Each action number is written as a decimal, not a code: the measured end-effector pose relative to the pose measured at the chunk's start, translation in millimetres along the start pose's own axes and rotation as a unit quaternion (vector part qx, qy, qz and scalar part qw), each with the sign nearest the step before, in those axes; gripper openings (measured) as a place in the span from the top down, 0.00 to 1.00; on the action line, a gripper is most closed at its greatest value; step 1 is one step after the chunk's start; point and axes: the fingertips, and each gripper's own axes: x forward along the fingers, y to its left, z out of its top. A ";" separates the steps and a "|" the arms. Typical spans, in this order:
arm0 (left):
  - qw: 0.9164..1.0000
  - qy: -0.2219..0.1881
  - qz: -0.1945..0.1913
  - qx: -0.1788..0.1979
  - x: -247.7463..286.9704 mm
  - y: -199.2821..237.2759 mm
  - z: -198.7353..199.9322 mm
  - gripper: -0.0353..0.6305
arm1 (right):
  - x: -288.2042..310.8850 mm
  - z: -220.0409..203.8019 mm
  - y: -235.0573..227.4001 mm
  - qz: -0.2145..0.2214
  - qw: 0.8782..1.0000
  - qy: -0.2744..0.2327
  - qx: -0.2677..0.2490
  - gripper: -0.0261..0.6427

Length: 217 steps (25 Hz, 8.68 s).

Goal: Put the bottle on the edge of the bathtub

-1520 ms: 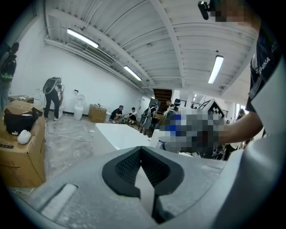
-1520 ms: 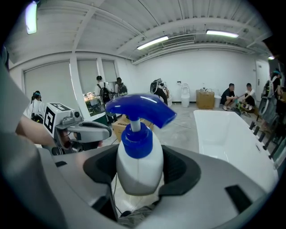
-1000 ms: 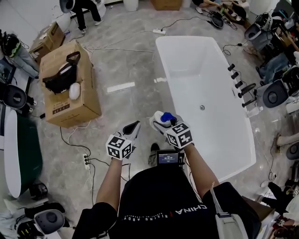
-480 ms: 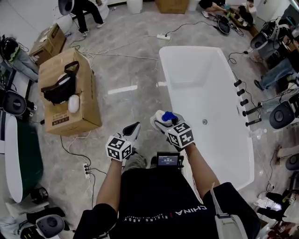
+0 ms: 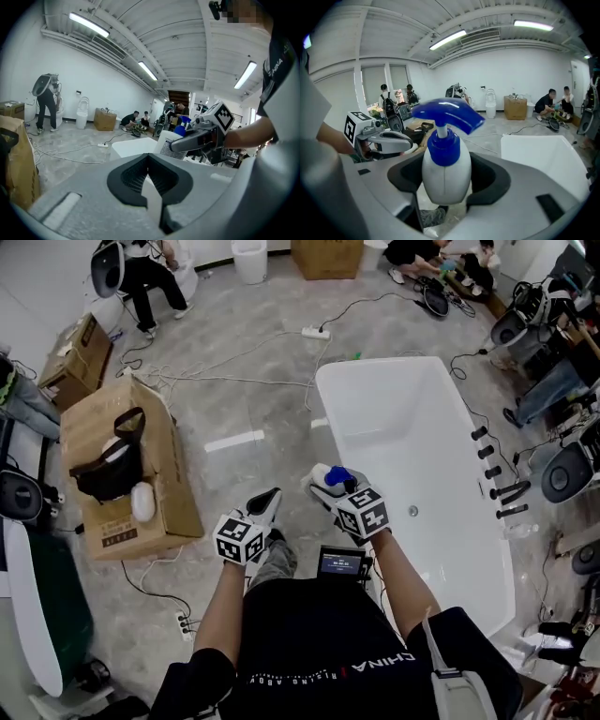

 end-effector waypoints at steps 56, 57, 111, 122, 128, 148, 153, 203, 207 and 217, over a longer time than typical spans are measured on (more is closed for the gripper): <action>0.988 0.081 -0.127 0.018 456.3 474.5 246.3 0.93 | 393.3 323.1 -434.4 -0.116 0.984 -0.028 0.130 0.55; 0.986 0.083 -0.143 0.023 471.7 481.2 253.7 0.93 | 398.1 329.4 -448.0 -0.130 0.981 -0.030 0.138 0.55; 0.785 0.213 -0.555 0.176 908.5 299.6 349.0 0.93 | 237.0 296.3 -802.9 -0.506 0.763 -0.116 0.384 0.55; 0.735 0.215 -0.622 0.165 975.3 251.7 376.2 0.93 | 200.0 302.9 -863.1 -0.558 0.717 -0.121 0.400 0.55; 0.712 0.221 -0.640 0.183 989.0 231.5 373.8 0.93 | 190.1 292.2 -864.7 -0.573 0.695 -0.120 0.417 0.55; 0.686 0.214 -0.658 0.227 1019.7 79.7 351.1 0.93 | 75.8 205.5 -895.4 -0.583 0.676 -0.144 0.427 0.55; 0.679 0.219 -0.660 0.236 1031.9 64.5 346.4 0.93 | 64.1 188.1 -905.2 -0.585 0.666 -0.141 0.440 0.55; 0.594 0.308 -0.689 0.278 1134.3 -61.6 213.6 0.93 | 25.2 -42.4 -1014.1 -0.639 0.569 -0.037 0.517 0.47; 0.597 0.305 -0.688 0.280 1133.3 -57.4 216.6 0.93 | 25.6 -44.2 -1011.3 -0.632 0.572 -0.036 0.521 0.42; 0.594 0.292 -0.687 0.300 1119.1 -29.5 233.8 0.93 | 18.2 3.1 -982.0 -0.627 0.587 -0.061 0.509 0.42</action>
